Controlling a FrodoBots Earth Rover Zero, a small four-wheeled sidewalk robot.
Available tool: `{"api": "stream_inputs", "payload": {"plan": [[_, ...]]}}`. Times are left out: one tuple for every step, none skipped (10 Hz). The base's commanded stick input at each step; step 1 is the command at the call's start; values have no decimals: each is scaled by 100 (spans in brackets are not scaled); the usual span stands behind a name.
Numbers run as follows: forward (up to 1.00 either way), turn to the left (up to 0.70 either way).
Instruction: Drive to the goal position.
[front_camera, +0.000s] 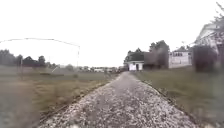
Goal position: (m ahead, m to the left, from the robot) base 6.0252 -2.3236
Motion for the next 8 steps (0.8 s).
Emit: {"api": "stream_inputs", "payload": {"plan": [[100,-36],[100,-36],[100,-36],[100,-17],[100,-14],[100,-12],[100,-9],[100,-4]]}}
